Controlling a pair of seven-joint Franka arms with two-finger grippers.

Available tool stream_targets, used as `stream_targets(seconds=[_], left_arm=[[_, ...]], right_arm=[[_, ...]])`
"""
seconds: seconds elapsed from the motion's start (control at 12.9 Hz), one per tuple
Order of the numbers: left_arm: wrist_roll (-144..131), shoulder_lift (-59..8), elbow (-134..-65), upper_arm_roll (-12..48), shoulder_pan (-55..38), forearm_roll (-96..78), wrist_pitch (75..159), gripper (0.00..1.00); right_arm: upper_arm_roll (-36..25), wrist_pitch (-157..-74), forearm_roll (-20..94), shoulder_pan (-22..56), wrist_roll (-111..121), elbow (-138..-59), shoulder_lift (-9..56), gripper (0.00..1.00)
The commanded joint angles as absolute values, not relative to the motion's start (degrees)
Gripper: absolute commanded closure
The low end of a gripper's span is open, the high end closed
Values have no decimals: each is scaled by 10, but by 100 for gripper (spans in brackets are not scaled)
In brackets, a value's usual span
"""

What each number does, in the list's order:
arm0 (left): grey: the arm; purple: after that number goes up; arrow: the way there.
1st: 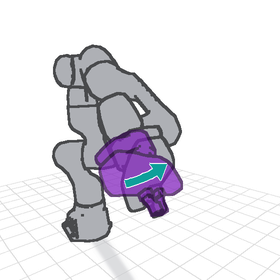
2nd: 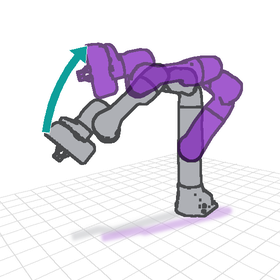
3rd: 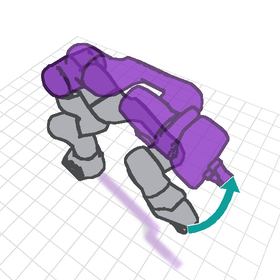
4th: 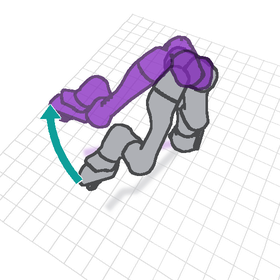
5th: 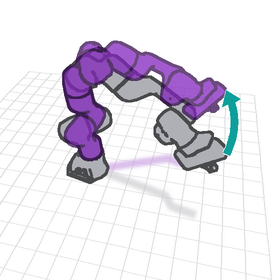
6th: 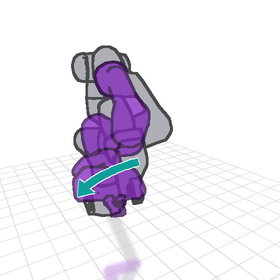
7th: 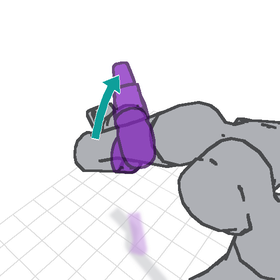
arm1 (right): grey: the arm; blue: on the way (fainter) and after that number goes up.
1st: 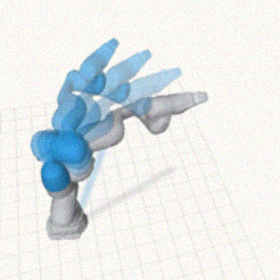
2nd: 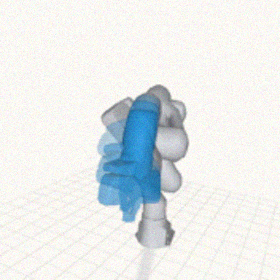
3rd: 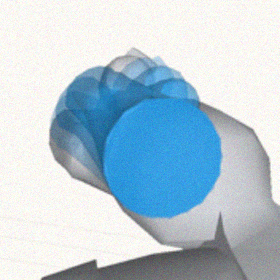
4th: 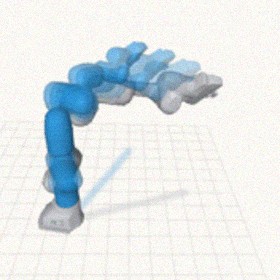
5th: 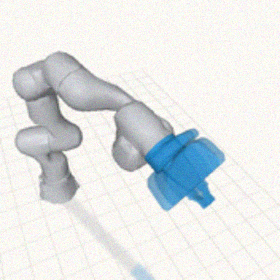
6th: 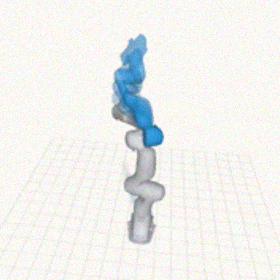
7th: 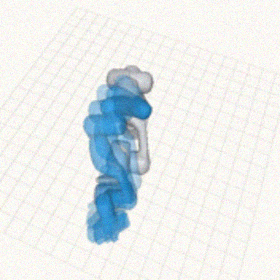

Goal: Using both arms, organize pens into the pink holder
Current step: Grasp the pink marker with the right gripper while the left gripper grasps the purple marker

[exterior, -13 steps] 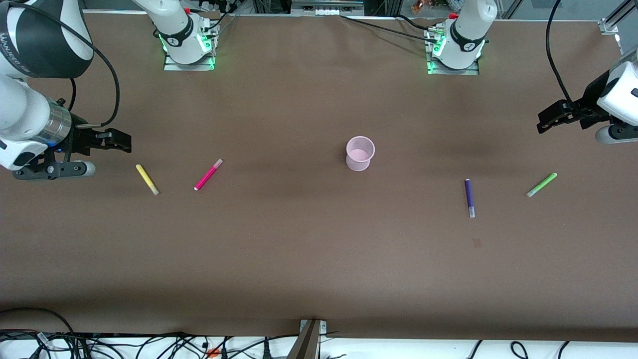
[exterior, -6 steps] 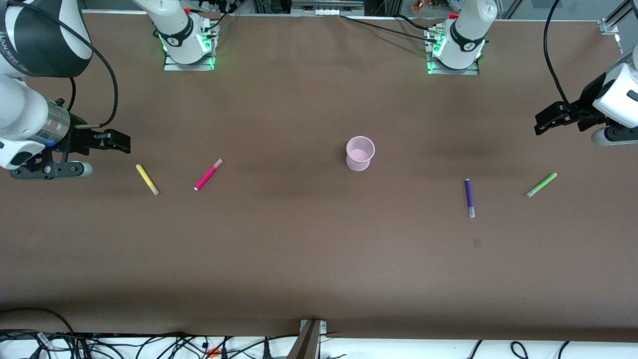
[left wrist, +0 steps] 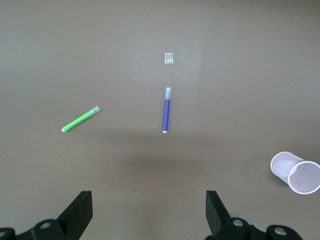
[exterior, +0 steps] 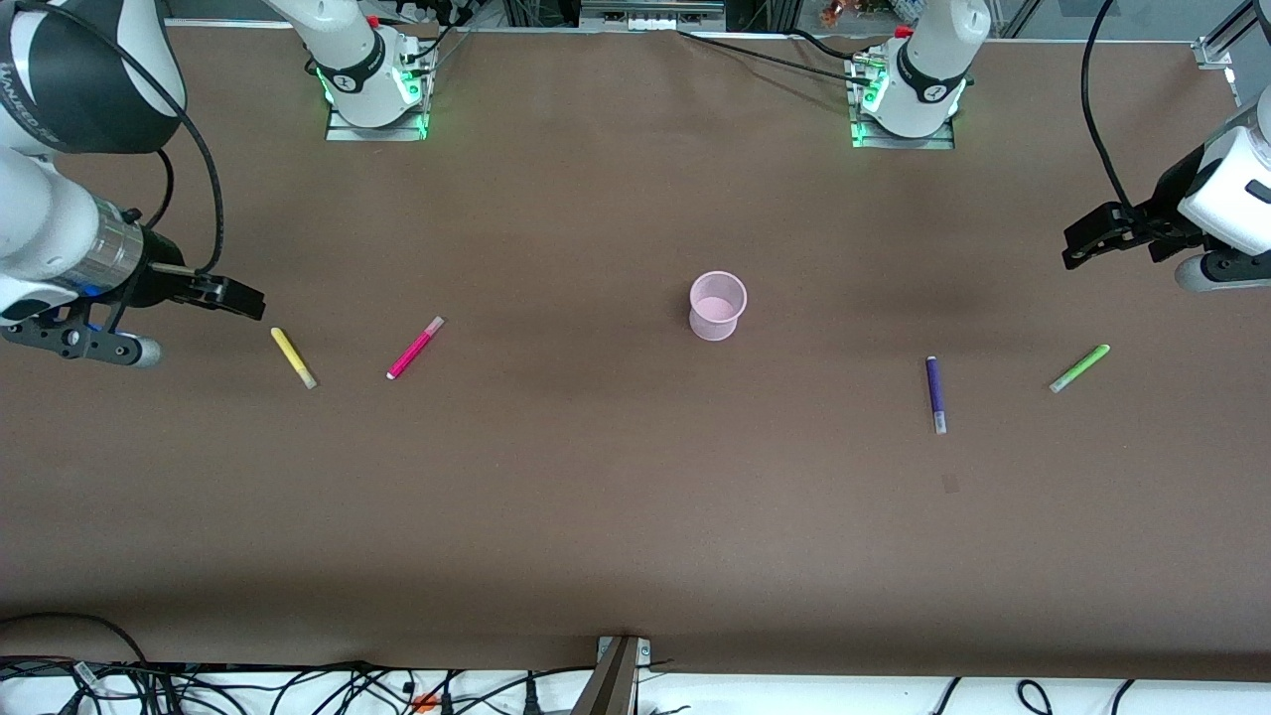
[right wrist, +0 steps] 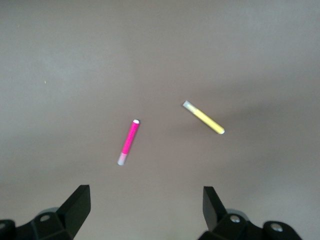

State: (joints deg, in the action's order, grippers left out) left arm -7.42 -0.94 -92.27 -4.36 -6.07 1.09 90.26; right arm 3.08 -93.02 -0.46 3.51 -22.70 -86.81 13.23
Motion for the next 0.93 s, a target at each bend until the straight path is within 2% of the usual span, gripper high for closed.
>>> stream_targets(seconds=[0.0,0.15,0.54,0.7,0.85], left_arm=[[-63,-15,-907,-43,-63,24,895,0],[-63,-15,-908,-43,-63,24,894,0],[-63,-15,-908,-43,-63,23,891,0],[-63,-15,-908,-43,-63,24,890,0],[-57,-17,-906,-39,-64,16,890,0]], right_arm=[[32,-958,4,39,-315,-893,161,1],[32,-986,5,40,-375,-926,177,2],[34,-1155,5,47,-436,-1098,180,1],[33,-1200,5,75,-496,-1131,188,2],[33,-1222,4,85,-533,-1132,205,2]])
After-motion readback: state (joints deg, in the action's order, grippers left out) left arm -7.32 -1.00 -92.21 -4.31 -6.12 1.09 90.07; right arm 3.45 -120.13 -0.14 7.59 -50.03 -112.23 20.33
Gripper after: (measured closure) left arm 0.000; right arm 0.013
